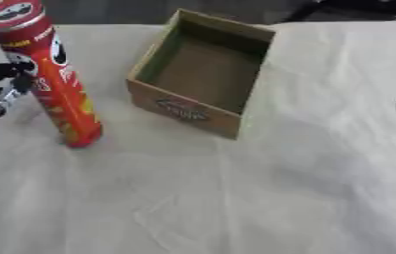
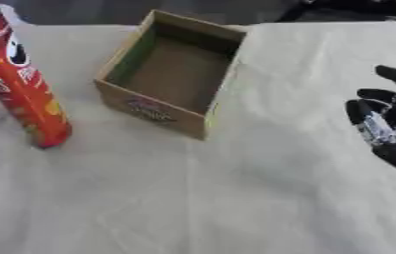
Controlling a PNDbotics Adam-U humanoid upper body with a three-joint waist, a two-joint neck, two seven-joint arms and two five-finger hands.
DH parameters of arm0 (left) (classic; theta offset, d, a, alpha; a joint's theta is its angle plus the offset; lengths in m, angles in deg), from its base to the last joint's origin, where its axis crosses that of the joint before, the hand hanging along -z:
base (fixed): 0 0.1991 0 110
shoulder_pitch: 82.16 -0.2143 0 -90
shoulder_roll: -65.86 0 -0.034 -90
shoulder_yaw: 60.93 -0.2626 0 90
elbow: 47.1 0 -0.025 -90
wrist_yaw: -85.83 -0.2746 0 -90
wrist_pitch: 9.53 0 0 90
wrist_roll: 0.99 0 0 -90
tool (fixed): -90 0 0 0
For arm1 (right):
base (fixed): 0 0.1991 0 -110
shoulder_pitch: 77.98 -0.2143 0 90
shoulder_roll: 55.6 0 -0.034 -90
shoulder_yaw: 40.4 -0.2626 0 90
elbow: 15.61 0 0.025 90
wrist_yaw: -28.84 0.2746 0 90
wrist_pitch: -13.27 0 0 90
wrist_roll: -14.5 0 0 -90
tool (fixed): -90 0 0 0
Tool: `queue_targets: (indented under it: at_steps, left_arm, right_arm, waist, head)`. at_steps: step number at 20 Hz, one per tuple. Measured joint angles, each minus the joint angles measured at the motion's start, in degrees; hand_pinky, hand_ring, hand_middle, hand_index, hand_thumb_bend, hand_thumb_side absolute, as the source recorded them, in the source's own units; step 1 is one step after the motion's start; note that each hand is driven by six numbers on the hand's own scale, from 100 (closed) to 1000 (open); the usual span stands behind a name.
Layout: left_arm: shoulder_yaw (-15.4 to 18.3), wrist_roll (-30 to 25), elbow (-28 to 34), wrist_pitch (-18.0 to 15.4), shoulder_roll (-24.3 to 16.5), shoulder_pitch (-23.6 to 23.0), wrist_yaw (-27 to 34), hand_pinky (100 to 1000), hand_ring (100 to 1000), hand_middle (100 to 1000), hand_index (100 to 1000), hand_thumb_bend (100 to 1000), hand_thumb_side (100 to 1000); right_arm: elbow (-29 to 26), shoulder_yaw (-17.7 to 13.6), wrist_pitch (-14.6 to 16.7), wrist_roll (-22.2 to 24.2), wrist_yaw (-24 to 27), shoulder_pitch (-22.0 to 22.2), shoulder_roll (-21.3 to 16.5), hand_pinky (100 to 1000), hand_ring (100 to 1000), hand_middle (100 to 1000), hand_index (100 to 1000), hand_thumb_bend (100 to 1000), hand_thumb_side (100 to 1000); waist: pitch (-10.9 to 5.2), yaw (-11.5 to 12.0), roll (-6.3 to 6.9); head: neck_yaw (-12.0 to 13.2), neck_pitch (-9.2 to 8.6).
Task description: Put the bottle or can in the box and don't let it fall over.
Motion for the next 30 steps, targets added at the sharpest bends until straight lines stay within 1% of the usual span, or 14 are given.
queue_targets:
  at_steps: [1,4,9,12,17,23,30]
  left_arm:
    - [0.00,-0.19,0.41,-0.19,0.00,-0.06,-0.29,1000,1000,798,906,657,540]
    - [0.00,-1.18,1.55,-1.07,-0.01,-0.29,-1.26,1000,1000,815,923,646,509]
    - [-0.01,-3.16,2.82,-2.64,-0.01,-0.33,-1.77,1000,1000,827,929,645,522]
    - [-0.05,-4.45,3.23,-3.92,-0.01,-0.32,-1.55,1000,1000,828,927,580,392]
    - [-0.29,-7.05,3.14,-5.85,-0.02,-0.02,-1.27,1000,1000,824,923,568,337]
    - [-0.97,-9.38,1.90,-6.61,-0.06,0.78,-1.77,1000,1000,813,910,570,319]
    - [-1.31,-9.90,0.19,-6.12,-0.06,1.87,-2.48,1000,1000,807,896,573,347]
  right_arm:
    - [0.00,0.00,0.00,0.00,0.00,0.00,0.00,752,714,839,775,432,170]
    - [0.00,0.00,0.00,0.00,0.01,0.00,0.00,751,713,838,775,430,171]
    - [0.00,0.00,0.00,0.00,0.07,0.00,0.00,751,713,838,775,431,170]
    - [0.00,0.00,0.00,0.00,0.09,0.00,0.00,752,714,838,776,430,170]
    - [0.00,0.00,-0.01,0.01,0.09,-0.01,0.00,752,715,839,776,429,170]
    - [0.00,0.00,-0.02,0.02,0.10,-0.05,0.00,752,715,839,776,427,171]
    - [0.00,0.01,-0.06,0.06,0.10,-0.09,0.00,752,716,840,776,423,173]
  waist:
    - [0.00,0.02,0.00]
    - [0.00,0.03,0.00]
    - [0.00,0.03,-0.01]
    - [0.00,0.03,-0.02]
    - [0.00,0.03,-0.19]
    - [0.00,-0.06,-0.29]
    - [0.00,-0.14,-0.28]
  head:
    - [-0.01,0.00]
    - [-0.11,0.00]
    - [-0.18,0.00]
    - [-0.20,-0.01]
    - [-0.20,-0.03]
    - [-0.18,-0.22]
    - [-0.09,-0.47]
